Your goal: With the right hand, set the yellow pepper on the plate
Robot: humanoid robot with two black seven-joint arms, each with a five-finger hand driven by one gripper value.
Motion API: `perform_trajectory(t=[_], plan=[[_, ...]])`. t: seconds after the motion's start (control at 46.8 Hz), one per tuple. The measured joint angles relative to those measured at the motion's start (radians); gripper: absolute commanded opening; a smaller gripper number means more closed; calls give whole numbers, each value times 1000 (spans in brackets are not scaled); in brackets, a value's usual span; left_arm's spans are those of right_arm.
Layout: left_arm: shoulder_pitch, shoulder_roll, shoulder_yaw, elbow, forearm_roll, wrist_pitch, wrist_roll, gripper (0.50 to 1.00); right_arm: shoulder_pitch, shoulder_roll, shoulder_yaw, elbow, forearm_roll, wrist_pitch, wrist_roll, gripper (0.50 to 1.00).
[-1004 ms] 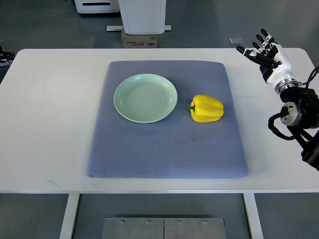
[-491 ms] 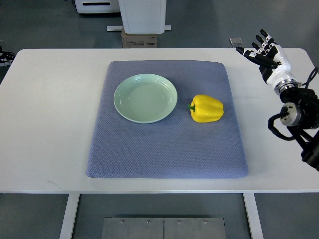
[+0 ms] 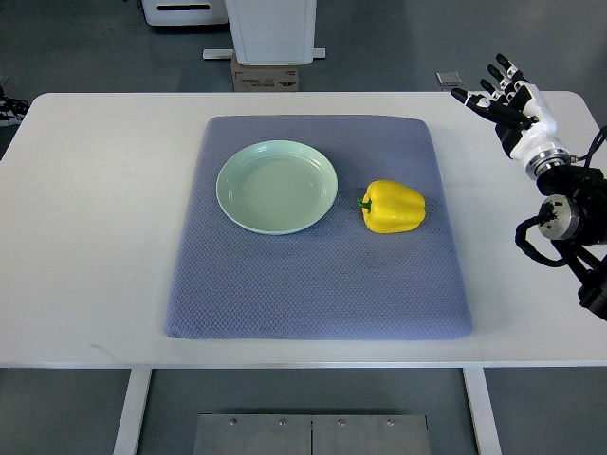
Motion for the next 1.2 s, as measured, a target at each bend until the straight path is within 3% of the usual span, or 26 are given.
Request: perform_trajectory(t=[1.196], plan=[[0,0,0,0,0,0,0,1000,-5,-5,-8,-5,-3,-1,11,1000]])
